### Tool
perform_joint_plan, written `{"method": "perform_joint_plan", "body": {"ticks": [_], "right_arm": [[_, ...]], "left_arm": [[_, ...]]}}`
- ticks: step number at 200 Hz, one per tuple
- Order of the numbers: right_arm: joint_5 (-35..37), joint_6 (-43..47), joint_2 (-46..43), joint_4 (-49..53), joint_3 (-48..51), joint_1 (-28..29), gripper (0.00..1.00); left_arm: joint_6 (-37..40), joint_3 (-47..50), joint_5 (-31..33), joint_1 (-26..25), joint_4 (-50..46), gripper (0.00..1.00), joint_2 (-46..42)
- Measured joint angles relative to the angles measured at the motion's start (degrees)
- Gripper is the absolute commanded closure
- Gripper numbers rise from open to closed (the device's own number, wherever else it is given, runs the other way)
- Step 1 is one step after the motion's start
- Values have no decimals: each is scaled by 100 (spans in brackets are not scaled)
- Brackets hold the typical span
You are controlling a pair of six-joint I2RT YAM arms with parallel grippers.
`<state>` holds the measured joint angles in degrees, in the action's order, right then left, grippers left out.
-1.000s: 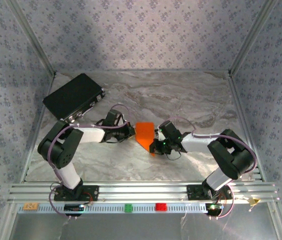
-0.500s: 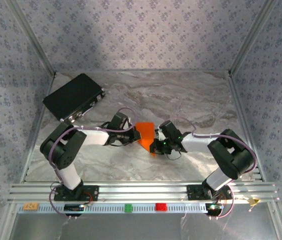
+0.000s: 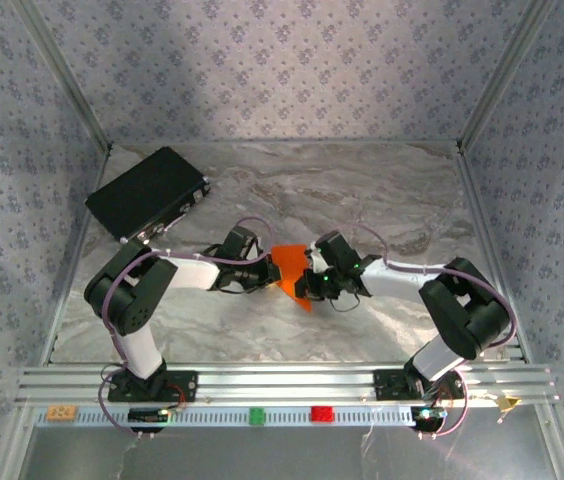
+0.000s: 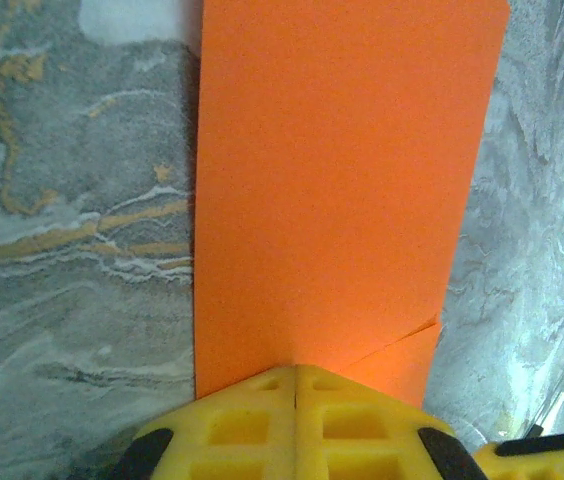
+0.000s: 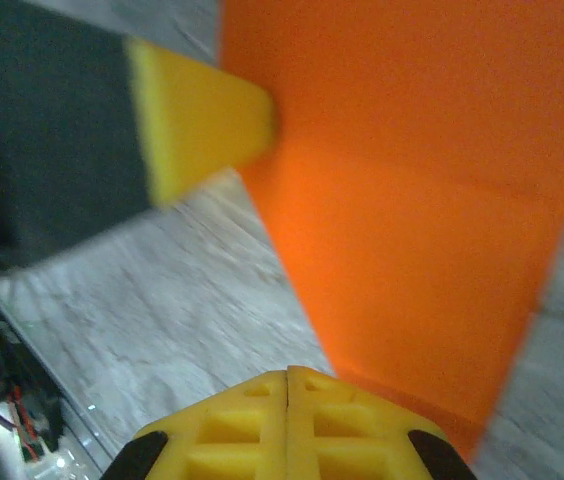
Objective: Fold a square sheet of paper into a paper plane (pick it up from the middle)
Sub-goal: Third fold the triangle at the center of the table.
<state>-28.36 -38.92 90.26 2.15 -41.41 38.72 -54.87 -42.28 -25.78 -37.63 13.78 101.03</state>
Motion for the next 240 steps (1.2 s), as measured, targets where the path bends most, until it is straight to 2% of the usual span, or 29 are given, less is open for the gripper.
{"method": "perform_joint_plan", "body": {"ticks": [54,81,130,206,240], "right_arm": [[0,105,999,-35,-675,131,96],[26,122,1040,-76,-634,140,95],[39,133,503,-234,17,138,91],[-146,122,-531,-470,1231,-66,90],[-208,92,-837,-393,1434,-133,90]], "left_arm": [[39,-44,-37,0,-26,100,35],[42,-55,-39,0,-31,100,39],[42,-131,-118,0,-24,100,133],[39,-151,-153,0,-31,100,151],[11,-151,-164,0,-22,100,151]]}}
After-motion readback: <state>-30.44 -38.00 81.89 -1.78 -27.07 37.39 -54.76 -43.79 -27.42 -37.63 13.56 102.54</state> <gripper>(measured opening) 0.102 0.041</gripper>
